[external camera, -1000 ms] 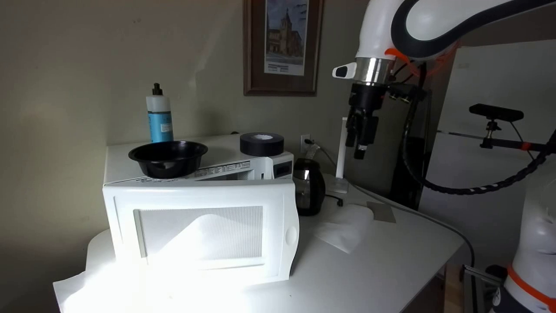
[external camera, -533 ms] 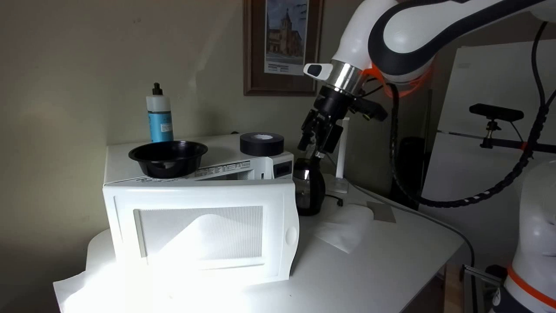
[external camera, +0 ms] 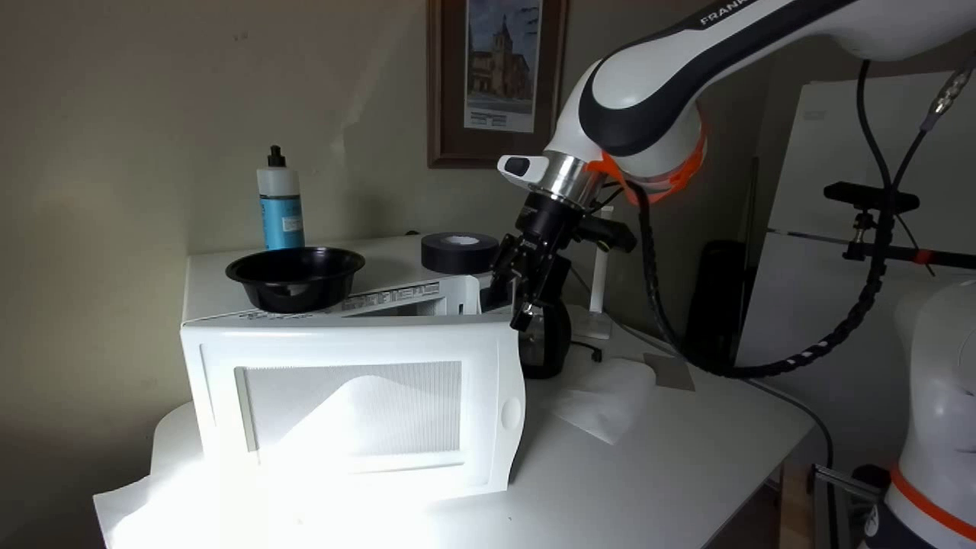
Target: Open the microwave door then place the black packet from the microwave in the black bowl.
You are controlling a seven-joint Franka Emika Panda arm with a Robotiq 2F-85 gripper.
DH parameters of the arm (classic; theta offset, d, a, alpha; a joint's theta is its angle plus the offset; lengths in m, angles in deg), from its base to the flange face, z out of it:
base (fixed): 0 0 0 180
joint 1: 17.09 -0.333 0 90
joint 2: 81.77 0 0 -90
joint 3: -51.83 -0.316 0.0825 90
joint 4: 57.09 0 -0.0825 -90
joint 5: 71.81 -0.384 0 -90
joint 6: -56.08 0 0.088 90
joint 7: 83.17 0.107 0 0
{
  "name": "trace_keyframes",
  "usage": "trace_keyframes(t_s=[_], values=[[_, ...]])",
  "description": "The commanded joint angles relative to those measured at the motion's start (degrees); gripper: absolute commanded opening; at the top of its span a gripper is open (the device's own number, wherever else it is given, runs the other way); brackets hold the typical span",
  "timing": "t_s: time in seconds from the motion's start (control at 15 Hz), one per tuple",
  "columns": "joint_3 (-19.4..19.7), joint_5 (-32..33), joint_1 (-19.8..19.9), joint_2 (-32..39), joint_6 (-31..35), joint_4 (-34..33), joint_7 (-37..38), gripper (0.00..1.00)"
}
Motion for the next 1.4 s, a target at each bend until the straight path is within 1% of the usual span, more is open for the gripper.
trace_keyframes(t_s=[0.0, 0.2, 0.33, 0.4, 0.47, 0.6, 0.73, 1.0, 1.07, 1.13, 1.2, 1.27, 1.33], values=[[-3.43, -0.22, 4.17, 2.29, -0.19, -2.13, 0.20, 1.00], [-5.14, 0.67, 6.31, 4.62, -4.01, -3.75, 2.26, 1.00], [-5.85, -0.54, 7.08, 5.87, -3.95, -4.26, 1.78, 1.00], [-6.26, -0.77, 7.42, 6.39, -2.62, -4.23, 1.48, 1.00], [-6.60, -0.56, 7.88, 6.95, -3.80, -4.65, 1.90, 1.00], [-6.91, -2.10, 7.66, 6.95, -8.01, -5.45, -0.17, 1.00], [-6.92, -6.12, 6.60, 5.94, -14.13, -6.23, -5.62, 1.00], [-9.59, -10.04, 6.34, 5.22, -24.45, -8.33, -12.30, 1.00], [-10.11, -10.40, 6.67, 5.07, -26.43, -8.89, -13.49, 1.00], [-9.92, -12.31, 6.94, 4.29, -27.80, -9.12, -16.47, 1.00], [-10.06, -12.70, 7.62, 3.73, -28.95, -9.35, -17.23, 1.00], [-10.07, -12.67, 8.72, 3.00, -28.82, -9.27, -16.29, 1.00], [-10.70, -10.63, 10.10, 2.14, -25.92, -8.56, -12.75, 1.00]])
